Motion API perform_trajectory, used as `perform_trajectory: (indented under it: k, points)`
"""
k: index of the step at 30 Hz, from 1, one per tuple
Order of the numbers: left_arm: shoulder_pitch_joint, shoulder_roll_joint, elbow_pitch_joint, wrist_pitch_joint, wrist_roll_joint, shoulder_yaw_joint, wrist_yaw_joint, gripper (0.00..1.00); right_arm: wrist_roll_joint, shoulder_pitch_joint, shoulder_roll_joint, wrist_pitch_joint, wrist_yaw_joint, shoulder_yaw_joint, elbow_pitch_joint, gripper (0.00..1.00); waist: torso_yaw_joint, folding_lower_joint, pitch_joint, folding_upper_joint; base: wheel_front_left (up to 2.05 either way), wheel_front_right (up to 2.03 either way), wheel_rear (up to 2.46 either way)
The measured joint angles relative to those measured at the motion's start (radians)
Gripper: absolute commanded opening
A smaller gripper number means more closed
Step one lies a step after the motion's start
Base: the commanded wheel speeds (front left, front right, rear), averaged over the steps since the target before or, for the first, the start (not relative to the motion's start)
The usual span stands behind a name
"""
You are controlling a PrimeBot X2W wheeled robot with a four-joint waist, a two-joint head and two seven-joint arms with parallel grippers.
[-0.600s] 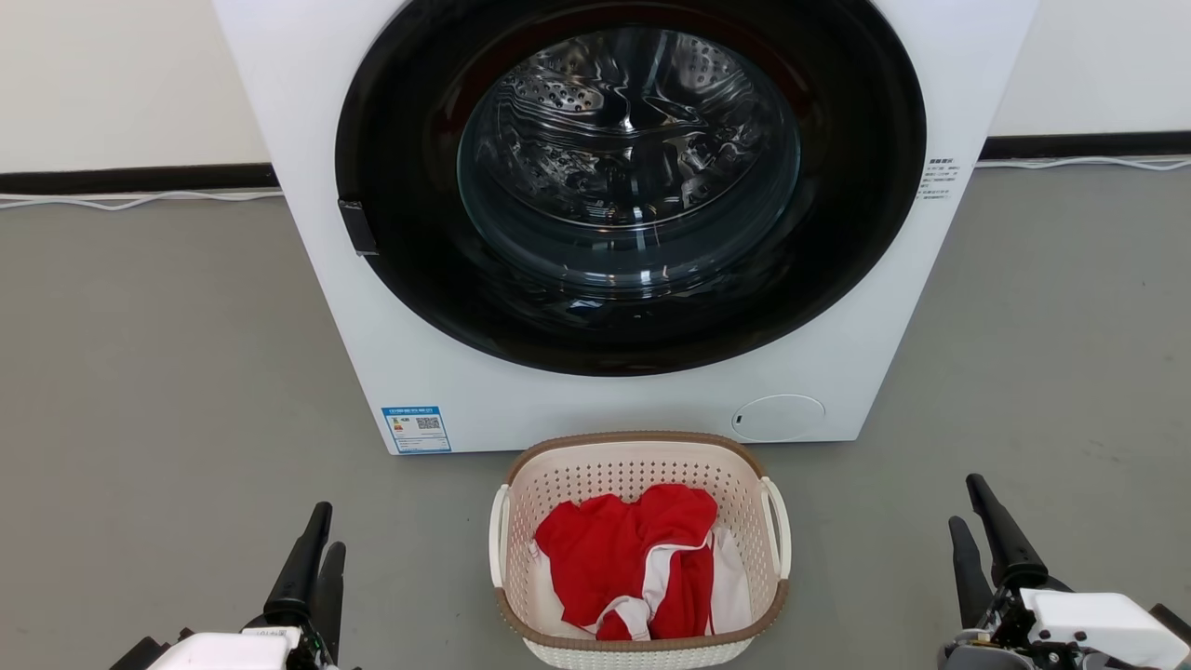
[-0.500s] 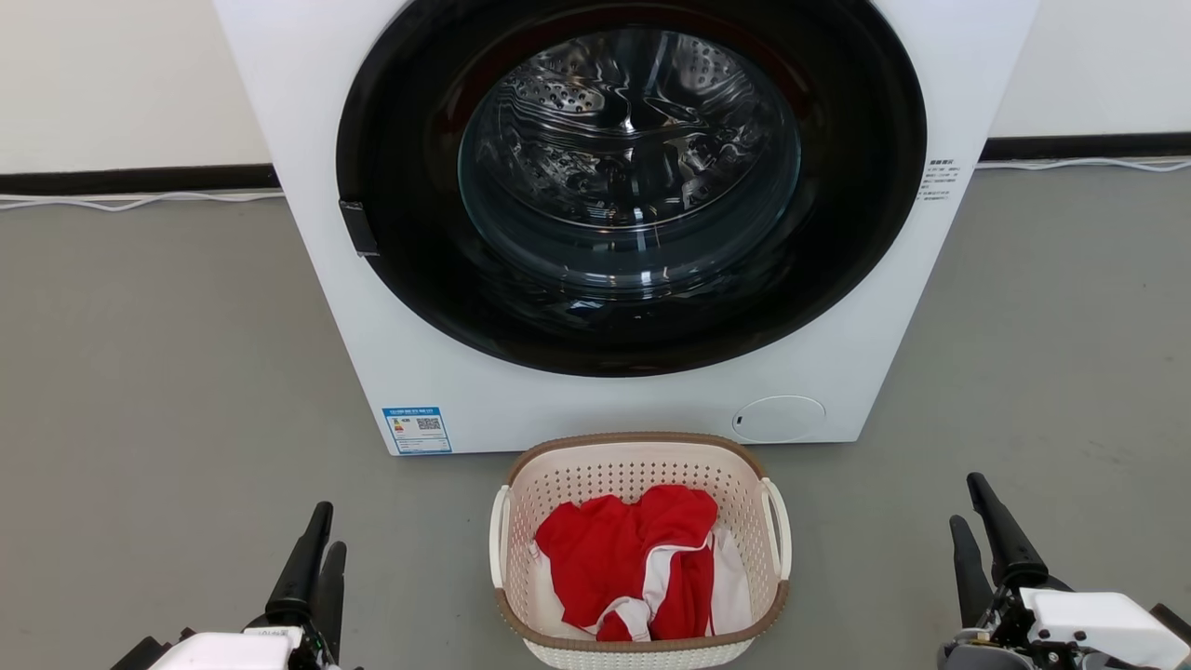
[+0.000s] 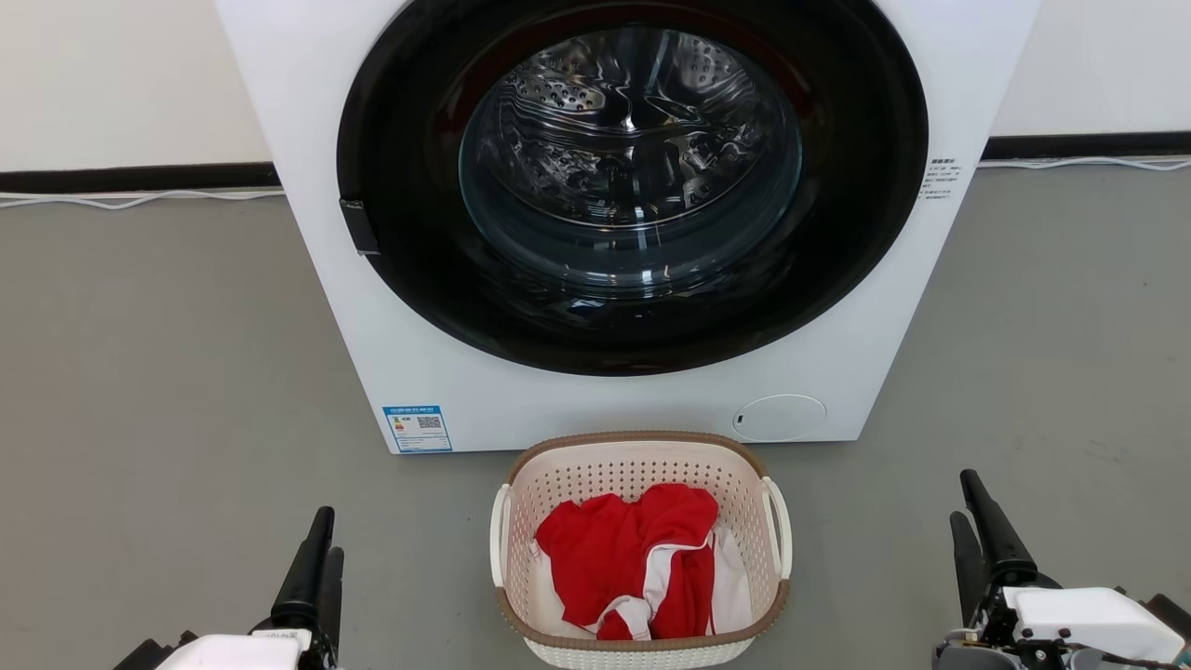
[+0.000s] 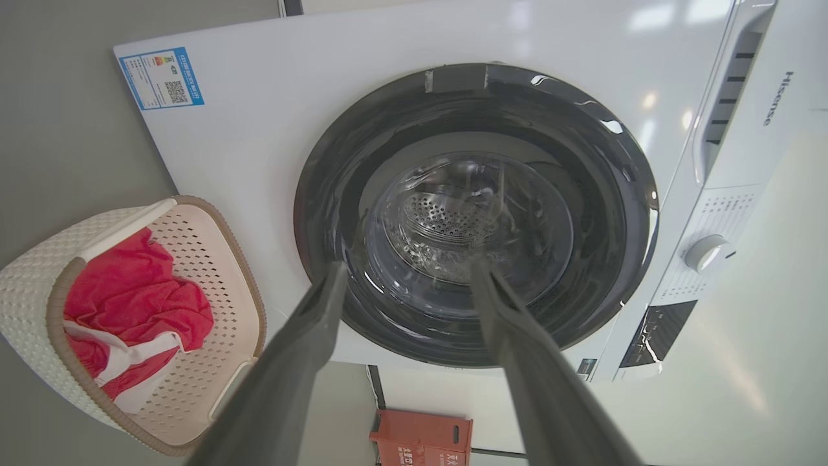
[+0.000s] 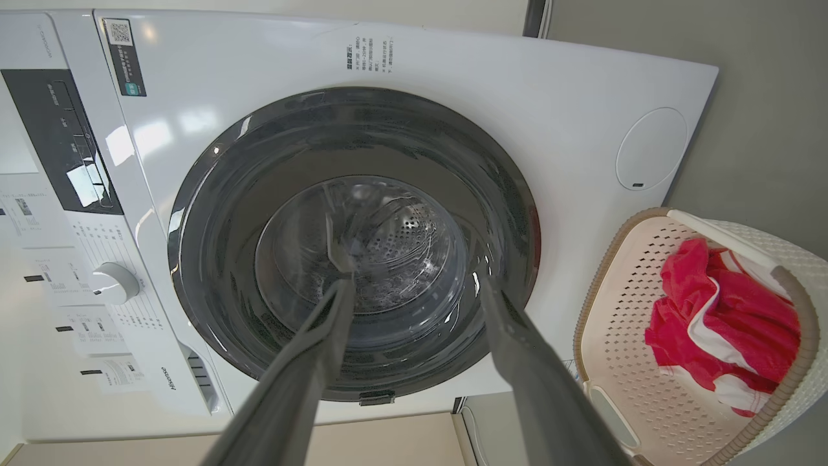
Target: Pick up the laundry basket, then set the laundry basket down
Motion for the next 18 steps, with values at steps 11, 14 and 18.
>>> perform_trajectory:
  k: [11,14,18]
  points:
    - [0.0,0.0,0.009,-0.033,0.104,-0.002,0.0,1.0,-0.154,0.001,0.0,-0.029,0.0,0.005,-0.01,1.0,0.001,-0.0001,0.0,0.0,0.0,0.0,0.0]
    - [0.0,0.0,0.009,-0.042,0.146,-0.003,0.001,1.0,-0.202,0.003,0.0,-0.036,0.0,0.006,-0.017,1.0,0.002,0.0,0.0,0.0,0.0,0.0,0.0]
    - [0.001,0.001,0.007,-0.051,0.205,-0.007,0.005,1.0,-0.27,0.015,0.0,-0.051,0.0,0.007,-0.021,1.0,0.002,0.0,0.0,0.0,0.0,0.0,0.0]
